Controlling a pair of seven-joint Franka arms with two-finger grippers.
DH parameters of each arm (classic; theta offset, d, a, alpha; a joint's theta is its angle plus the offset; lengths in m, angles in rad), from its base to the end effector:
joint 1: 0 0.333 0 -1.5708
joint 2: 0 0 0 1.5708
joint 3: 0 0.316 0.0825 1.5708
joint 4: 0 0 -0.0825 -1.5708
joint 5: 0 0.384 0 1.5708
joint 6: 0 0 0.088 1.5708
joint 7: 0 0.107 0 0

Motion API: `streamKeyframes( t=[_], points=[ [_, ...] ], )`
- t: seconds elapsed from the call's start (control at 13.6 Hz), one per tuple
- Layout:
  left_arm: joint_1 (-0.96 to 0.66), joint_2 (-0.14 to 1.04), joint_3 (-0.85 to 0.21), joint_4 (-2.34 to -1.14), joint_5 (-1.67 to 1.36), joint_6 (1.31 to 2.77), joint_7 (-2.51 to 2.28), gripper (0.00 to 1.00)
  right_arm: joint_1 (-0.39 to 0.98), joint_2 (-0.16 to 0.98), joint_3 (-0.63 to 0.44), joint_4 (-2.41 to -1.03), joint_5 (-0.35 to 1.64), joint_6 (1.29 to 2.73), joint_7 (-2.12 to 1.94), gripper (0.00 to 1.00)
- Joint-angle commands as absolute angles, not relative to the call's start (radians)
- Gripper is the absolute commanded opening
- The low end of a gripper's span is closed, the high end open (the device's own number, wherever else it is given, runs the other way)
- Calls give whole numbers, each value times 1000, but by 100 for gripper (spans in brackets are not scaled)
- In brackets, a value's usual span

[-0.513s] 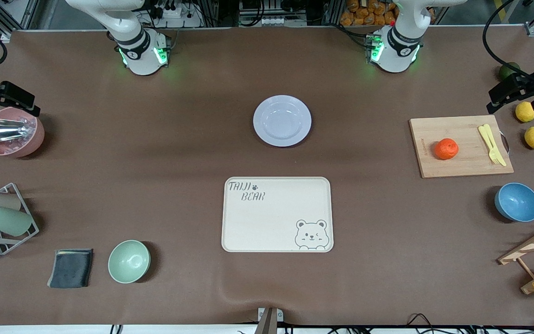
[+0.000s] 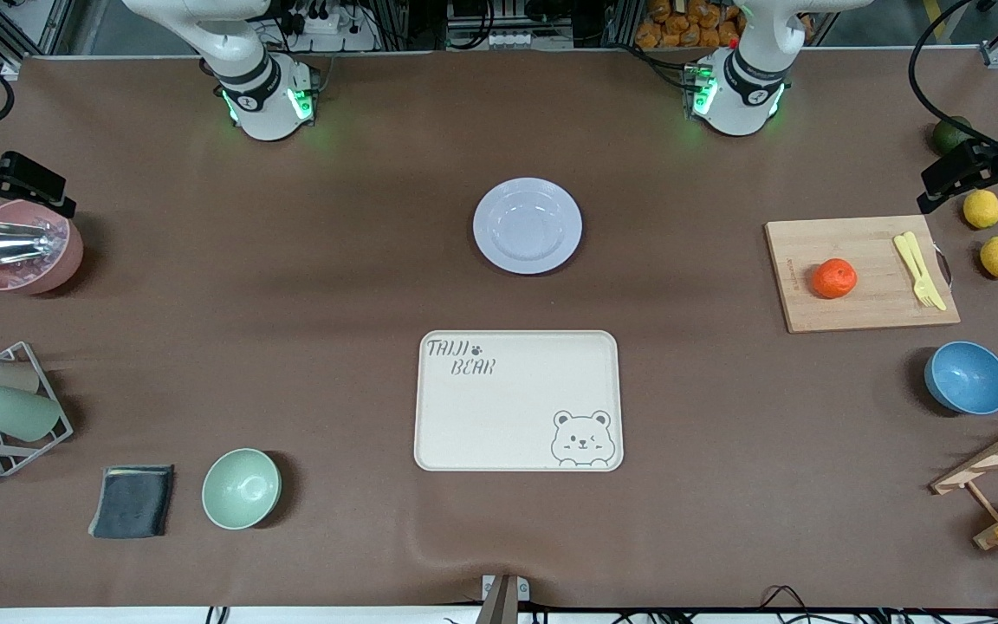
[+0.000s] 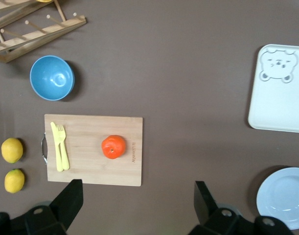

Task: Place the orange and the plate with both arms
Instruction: 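Reach the left gripper toward the orange on the wooden board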

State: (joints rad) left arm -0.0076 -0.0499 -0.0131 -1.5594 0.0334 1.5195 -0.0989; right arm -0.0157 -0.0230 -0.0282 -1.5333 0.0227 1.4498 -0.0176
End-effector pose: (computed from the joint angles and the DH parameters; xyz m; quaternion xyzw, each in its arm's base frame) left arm 0.5339 -0.0075 0.6525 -0.9990 -0.0400 -0.0060 0.0167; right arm 0.5345 -0.0210 0.6443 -0.9994 0.0121 0.0299 0.0126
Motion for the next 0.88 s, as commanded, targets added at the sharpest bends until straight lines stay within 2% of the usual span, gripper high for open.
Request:
streamKeyframes(
  t=[0.0, 0.37, 0.66, 0.81],
  points=[
    [12, -20, -15, -1591, 61, 1520, -81, 100, -35, -31, -9, -1540, 11, 1450, -26, 100],
    [43, -17, -15, -1820, 94, 1727, -80, 100, -35, -29, -9, -1548, 17, 1448, -26, 100],
    [118, -67, -17, -2132, 103, 2058, -74, 100, -6, -28, -9, -1546, 20, 1468, -25, 100],
    [147, -52, -18, -2192, 106, 2106, -71, 100, -6, -28, -9, -1548, 20, 1466, -25, 100]
  ],
)
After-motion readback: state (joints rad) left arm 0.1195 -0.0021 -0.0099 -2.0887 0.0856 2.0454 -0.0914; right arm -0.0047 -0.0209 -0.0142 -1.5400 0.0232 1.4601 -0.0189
